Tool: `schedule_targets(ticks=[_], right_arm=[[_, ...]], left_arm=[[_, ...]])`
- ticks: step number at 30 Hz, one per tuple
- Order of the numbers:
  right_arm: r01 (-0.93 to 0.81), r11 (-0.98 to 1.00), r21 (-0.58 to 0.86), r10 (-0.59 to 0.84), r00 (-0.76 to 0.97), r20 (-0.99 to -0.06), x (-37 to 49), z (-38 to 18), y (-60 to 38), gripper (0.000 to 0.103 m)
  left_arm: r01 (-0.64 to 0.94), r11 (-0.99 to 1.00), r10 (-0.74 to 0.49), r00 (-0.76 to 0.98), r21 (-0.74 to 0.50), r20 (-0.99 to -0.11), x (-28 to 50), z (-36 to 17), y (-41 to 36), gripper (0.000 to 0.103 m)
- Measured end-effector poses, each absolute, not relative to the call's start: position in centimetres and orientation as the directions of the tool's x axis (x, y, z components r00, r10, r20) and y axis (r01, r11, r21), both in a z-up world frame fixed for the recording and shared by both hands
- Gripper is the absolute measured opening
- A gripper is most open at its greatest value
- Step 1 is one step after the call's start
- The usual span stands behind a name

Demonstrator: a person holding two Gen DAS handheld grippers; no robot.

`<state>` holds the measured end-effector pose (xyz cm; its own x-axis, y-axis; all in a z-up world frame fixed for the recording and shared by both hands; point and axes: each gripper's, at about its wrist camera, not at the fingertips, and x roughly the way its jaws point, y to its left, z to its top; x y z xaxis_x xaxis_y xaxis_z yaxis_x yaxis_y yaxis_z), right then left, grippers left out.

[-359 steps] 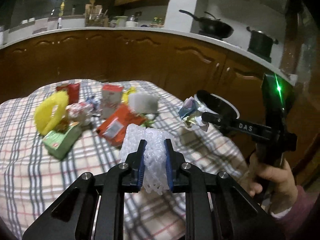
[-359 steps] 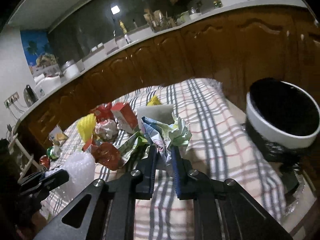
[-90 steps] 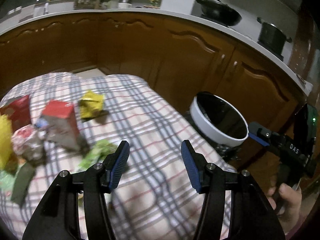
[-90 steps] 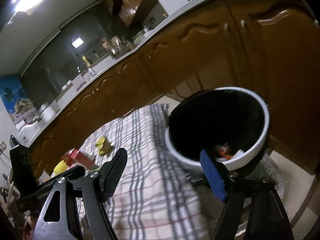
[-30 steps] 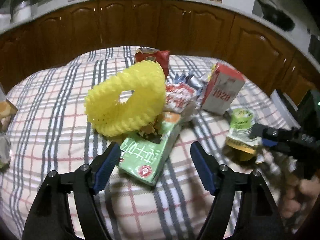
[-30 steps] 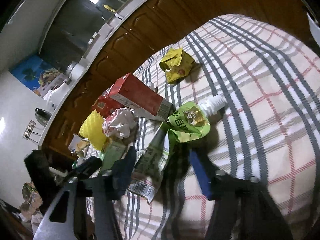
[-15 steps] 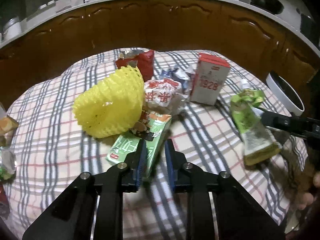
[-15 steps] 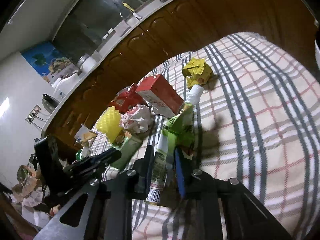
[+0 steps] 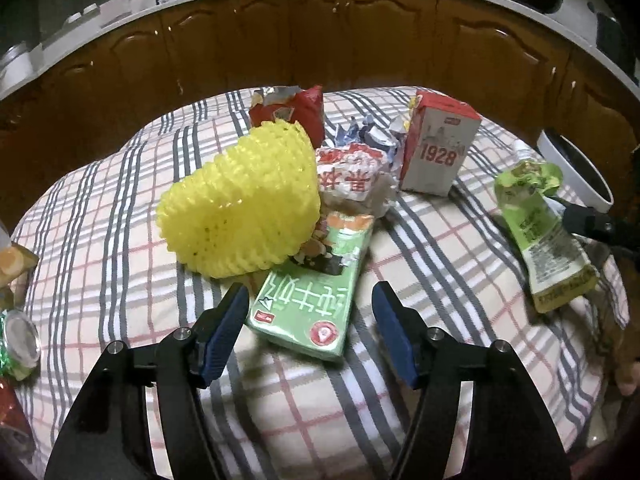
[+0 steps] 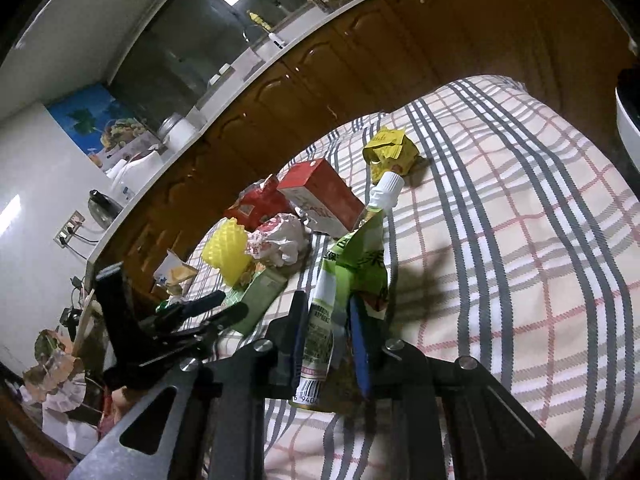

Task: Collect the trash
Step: 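Grasp the green milk carton with the left tool while the right tool grasps the green pouch, then carry the carton and pouch over the bin and open both tools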

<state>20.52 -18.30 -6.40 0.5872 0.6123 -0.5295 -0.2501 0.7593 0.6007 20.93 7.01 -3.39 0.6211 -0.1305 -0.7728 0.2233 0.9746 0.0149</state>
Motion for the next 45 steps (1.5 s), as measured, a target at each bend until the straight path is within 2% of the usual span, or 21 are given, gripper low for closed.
schedule_targets(ticks=[2,4,8,16,23,36,45], right_arm=[[-0.248,0.761,0.599,0.61,0.589,-0.53,20.5,-6.4,-18.4,0.021],[-0.248,0.761,0.599,0.609,0.59,-0.53,20.4,-6.3,-18.6,0.021],[-0.25,0.767,0.591,0.602,0.601,-0.526,19.8,-6.0,-19.3,0.02],[-0.224,0.8,0.556,0.547,0.653,-0.524,17.9,-5.0,-22.6,0.02],[-0.165,0.823,0.543,0.484,0.704,-0.52,16.5,-4.6,-26.7,0.02],[-0.05,0.845,0.533,0.349,0.805,-0.479,14.9,-2.3,-34.9,0.02],[0.02,0.87,0.493,0.254,0.838,-0.483,15.5,-1.8,-38.7,0.02]], left_arm=[[0.213,0.977,-0.141,0.615,-0.009,-0.776,21.4,-3.7,7.0,0.064],[0.208,0.977,-0.156,0.608,-0.034,-0.778,21.8,-4.0,6.8,0.053],[0.228,0.972,-0.186,0.612,-0.054,-0.769,21.0,-3.8,5.8,0.052],[0.314,0.938,-0.322,0.628,-0.149,-0.709,17.0,-1.0,1.4,0.052],[0.373,0.901,-0.421,0.62,-0.223,-0.662,16.7,1.1,-2.5,0.052],[0.492,0.839,-0.511,0.566,-0.232,-0.647,18.4,2.5,-11.1,0.052],[0.55,0.802,-0.55,0.533,-0.231,-0.643,20.1,3.2,-16.0,0.052]])
